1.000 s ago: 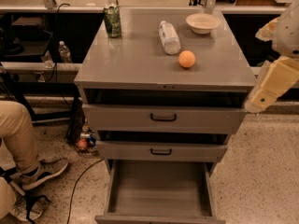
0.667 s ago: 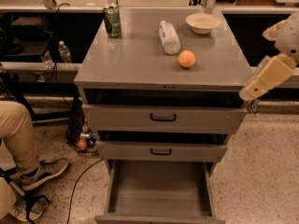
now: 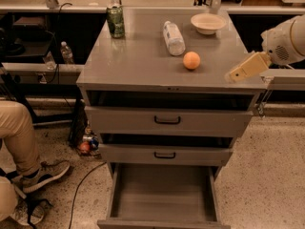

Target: Place orange into bottom drawer

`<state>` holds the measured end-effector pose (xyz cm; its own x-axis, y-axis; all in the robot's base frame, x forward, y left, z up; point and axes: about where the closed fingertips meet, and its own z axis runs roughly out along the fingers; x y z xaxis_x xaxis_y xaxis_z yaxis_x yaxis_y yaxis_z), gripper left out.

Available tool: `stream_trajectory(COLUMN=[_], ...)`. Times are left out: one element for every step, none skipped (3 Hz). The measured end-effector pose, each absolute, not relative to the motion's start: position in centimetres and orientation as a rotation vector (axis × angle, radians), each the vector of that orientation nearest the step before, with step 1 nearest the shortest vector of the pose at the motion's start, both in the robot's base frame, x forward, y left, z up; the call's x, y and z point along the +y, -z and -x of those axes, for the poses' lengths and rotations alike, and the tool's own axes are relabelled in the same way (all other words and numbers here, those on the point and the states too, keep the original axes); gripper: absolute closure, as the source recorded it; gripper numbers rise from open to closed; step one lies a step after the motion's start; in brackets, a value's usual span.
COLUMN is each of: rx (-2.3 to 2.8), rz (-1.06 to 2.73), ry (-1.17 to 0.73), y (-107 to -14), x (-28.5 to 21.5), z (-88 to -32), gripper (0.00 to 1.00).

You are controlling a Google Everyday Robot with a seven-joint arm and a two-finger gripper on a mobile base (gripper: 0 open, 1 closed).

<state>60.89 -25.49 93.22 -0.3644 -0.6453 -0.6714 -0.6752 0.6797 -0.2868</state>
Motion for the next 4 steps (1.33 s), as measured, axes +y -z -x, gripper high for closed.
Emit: stream_trajectory(rx=[2.087,2.090,2.060,2.028], rz=[1.029,0.993,0.973,0.968], ry=[-0.041,-0.064,-0.121,-0.184], y=[-93.6,-92.8,-91.3,-89.6], x=[-25.3,-24.9,-23.5,-21.9], z=[-60.5,-60.4,-62.1,-64.4], gripper=[0.00,0.00,0.00,0.00])
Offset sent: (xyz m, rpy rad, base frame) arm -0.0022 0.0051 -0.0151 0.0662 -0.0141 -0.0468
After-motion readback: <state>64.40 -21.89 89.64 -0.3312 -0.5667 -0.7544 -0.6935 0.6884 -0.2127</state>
